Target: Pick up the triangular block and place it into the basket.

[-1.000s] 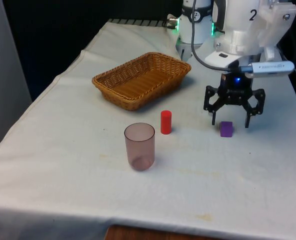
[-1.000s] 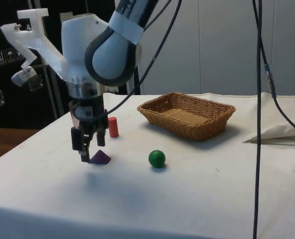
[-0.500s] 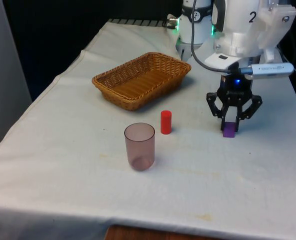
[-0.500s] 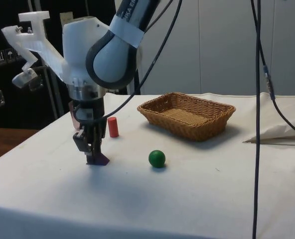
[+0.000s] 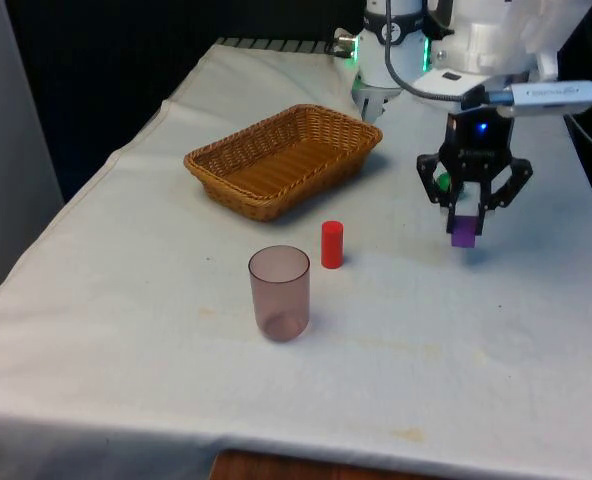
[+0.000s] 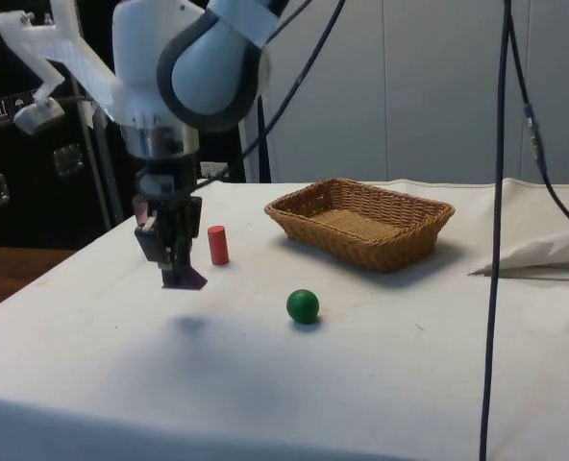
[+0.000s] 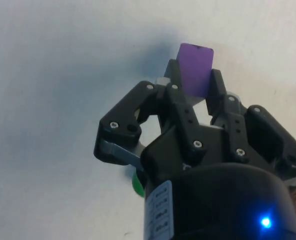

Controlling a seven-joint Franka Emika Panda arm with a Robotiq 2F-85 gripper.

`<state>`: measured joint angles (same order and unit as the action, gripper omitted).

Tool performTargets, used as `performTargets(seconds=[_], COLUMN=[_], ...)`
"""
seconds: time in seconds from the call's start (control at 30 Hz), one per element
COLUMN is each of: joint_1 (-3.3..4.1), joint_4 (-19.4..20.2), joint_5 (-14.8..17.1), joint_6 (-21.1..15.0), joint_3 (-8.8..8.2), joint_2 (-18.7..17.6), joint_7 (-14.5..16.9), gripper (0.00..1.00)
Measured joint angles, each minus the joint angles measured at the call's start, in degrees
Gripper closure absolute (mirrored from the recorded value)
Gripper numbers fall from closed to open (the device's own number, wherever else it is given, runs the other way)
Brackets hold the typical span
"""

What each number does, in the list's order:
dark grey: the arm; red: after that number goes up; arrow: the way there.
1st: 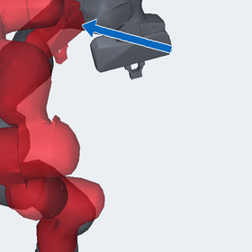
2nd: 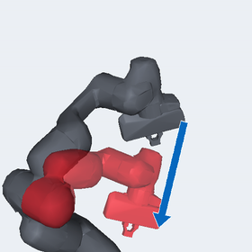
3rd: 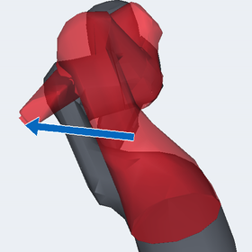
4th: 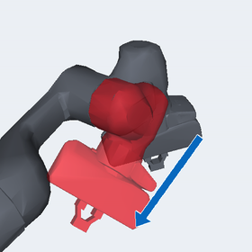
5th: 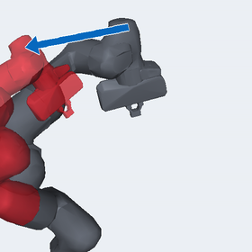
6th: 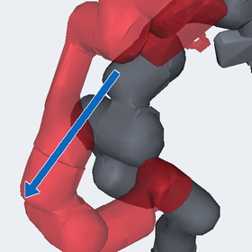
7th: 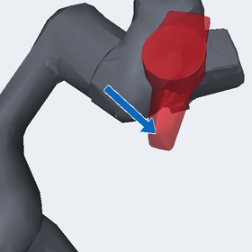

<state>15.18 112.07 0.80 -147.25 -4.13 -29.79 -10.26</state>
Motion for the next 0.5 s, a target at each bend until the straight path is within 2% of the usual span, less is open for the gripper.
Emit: performTargets(seconds=[0.5], joint_1=[0.00], joint_4=[0.06], joint_5=[0.00], joint_6=[7.05], joint_3=[0.00], joint_2=[5.73], joint_7=[0.46], gripper=[0.67])
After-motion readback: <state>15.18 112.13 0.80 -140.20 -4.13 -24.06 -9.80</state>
